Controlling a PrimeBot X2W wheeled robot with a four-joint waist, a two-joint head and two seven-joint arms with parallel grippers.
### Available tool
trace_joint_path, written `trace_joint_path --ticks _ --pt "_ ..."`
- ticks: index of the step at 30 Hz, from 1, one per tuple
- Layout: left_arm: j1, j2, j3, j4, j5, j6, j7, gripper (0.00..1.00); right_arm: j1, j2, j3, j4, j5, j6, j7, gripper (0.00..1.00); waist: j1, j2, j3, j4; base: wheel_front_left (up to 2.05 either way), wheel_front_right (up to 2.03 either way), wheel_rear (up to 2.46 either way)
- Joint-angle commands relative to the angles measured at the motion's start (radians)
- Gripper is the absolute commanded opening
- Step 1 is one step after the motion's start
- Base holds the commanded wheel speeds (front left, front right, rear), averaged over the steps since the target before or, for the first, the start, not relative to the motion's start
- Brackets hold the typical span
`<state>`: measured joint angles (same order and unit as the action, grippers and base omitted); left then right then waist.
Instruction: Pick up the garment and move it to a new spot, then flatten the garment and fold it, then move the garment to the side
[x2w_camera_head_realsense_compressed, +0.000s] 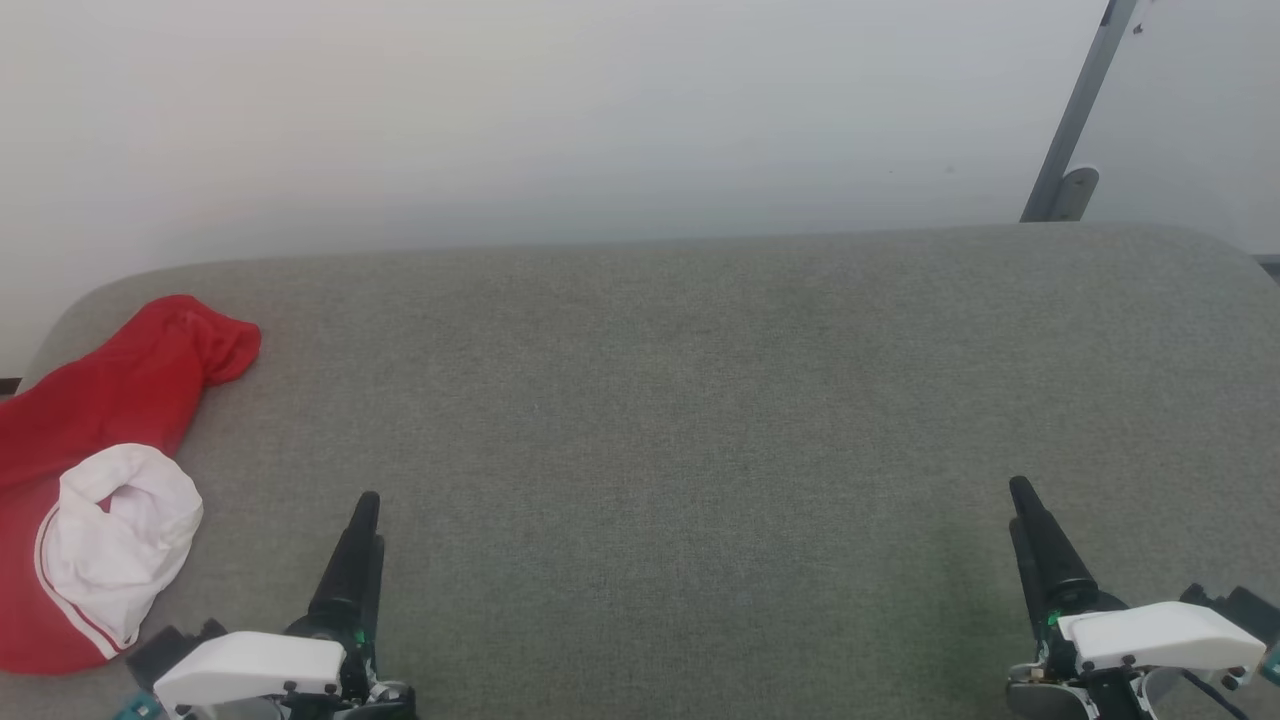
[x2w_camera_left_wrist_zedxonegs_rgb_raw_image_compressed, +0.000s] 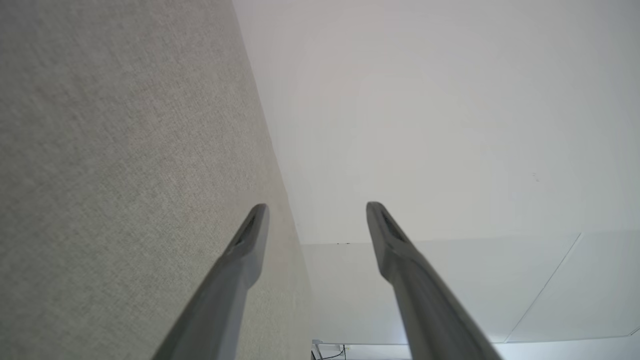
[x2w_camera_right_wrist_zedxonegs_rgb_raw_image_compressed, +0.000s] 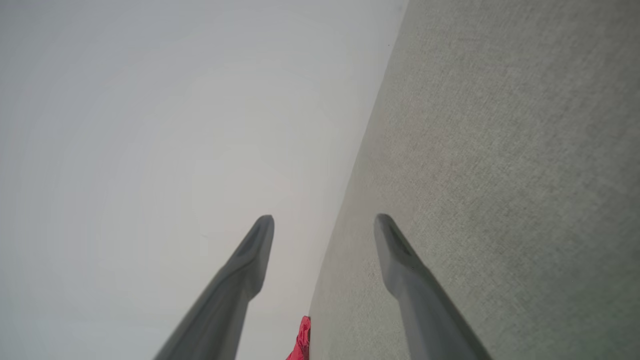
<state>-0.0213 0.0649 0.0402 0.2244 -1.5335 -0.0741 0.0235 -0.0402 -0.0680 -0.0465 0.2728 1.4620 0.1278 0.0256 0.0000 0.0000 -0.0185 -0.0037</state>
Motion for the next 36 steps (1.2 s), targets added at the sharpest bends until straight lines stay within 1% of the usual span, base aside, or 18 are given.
trace_joint_path --ticks 1,13,21,24,36 --pt "-0.006 0.018 -0.008 -0.025 0.038 0.011 -0.011 1.0 -0.011 -0.012 0.006 -0.015 -0.04 0.003 -0.013 1.0 0.0 0.0 -0.002 0.0 0.0 0.0 0.0" --pt "0.004 0.094 -0.073 -0.048 0.32 0.097 -0.06 1.0 -0.019 -0.04 0.035 -0.003 -0.316 0.003 -0.043 1.0 0.0 0.0 -0.018 -0.004 0.0 0.0 0.0" --pt "0.017 0.13 -0.094 -0.051 0.486 0.13 -0.088 1.0 -0.014 -0.058 0.048 0.011 -0.483 0.003 -0.045 1.0 0.0 0.0 -0.033 -0.004 0.0 0.0 0.0" --pt "0.024 0.134 -0.092 -0.055 0.528 0.13 -0.099 1.0 -0.011 -0.062 0.049 0.015 -0.528 0.003 -0.051 1.0 0.0 0.0 -0.039 -0.003 0.0 0.0 0.0" --pt "0.042 0.16 -0.087 -0.039 0.679 0.08 -0.136 1.0 0.004 -0.078 0.044 0.021 -0.68 0.004 -0.08 1.0 0.0 0.0 -0.056 -0.003 0.0 0.0 0.0"
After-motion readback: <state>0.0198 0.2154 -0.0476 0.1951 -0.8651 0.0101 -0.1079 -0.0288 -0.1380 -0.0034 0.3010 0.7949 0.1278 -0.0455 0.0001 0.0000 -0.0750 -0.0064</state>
